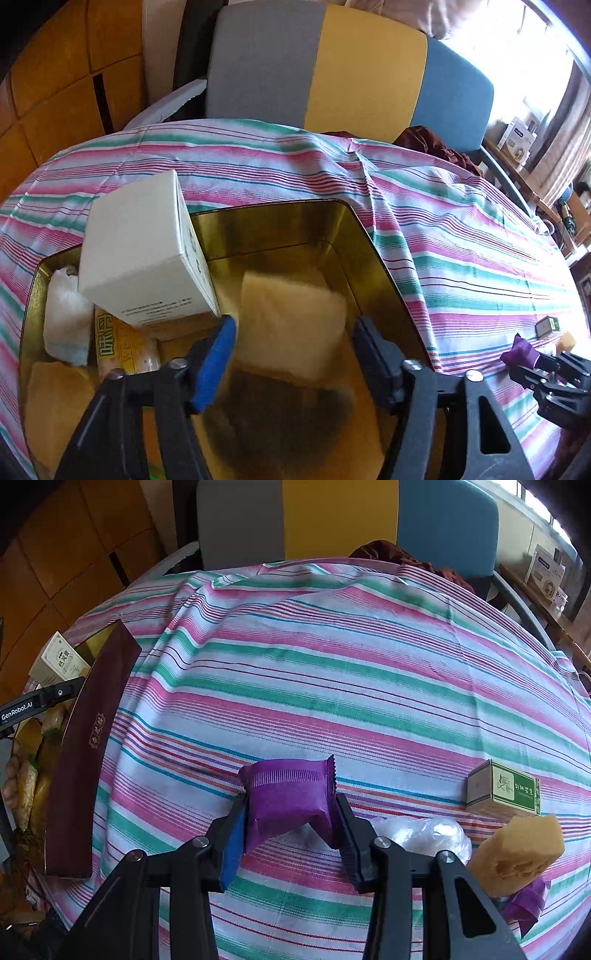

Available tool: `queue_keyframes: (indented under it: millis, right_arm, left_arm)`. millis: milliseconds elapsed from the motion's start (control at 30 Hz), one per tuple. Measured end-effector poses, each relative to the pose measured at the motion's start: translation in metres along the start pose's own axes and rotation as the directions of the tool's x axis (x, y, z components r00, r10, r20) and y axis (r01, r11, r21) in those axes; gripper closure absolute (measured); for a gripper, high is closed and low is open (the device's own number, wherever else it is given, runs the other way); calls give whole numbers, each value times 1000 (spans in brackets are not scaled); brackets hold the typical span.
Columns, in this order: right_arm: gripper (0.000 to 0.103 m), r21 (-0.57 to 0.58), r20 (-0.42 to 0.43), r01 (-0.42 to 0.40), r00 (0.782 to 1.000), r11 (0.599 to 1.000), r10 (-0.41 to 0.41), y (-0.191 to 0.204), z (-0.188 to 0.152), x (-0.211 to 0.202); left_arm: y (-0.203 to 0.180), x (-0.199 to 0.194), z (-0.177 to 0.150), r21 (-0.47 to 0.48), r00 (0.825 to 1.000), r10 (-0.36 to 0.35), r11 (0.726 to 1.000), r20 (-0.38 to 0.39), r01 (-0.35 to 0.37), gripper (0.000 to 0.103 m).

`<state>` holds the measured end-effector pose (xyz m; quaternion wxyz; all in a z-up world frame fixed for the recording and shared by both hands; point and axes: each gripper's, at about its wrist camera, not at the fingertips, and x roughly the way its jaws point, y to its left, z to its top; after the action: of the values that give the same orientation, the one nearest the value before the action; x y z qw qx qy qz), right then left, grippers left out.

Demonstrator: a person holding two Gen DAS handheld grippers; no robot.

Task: Organize objects
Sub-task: 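Carry the yellow sponge into the tray and release it with the left tool, then carry the purple packet into the tray and release it with the right tool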

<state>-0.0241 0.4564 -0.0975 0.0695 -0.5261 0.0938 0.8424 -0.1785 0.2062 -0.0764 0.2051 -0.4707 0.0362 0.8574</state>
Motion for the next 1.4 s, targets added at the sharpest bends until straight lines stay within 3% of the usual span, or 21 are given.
queue_keyframes:
  millis: [200,367,500,600,733,900,1067,1400]
  right_arm:
    - [58,-3,4,10,1000,1000,-10,0,-1,0]
    - [59,-9,29,19,999,1000,-19,0,0,-6]
    - [59,-20,87,15,996,1000,-13,10,6,-25]
    - [59,-46,128,-22,991,999,28,34,14,-43]
    - [59,-144,157,-115,978,983,138,94,27,-59]
    - [59,-269,93,-211,965,940,244,183,42,-49]
    - [59,-322,-31,-258,965,911,262,252,49,-10]
    - [57,-290,-108,-228,973,929,205,300,65,51]
  left_arm:
    - [5,-24,-7,14,998,19,1000,53,-19,27]
    - [16,-69,-39,59,989,75,995,131,-83,27]
    - [40,-101,-64,30,983,93,995,157,-99,27]
    - [61,-120,-79,-9,977,124,992,173,-124,25]
    - [86,-136,-93,-41,970,161,987,181,-156,25]
    - [104,-145,-104,-89,970,158,986,185,-144,25]
    - [115,-149,-109,-116,970,148,985,193,-127,25]
    - [137,-143,-118,-176,976,138,978,168,-108,22]
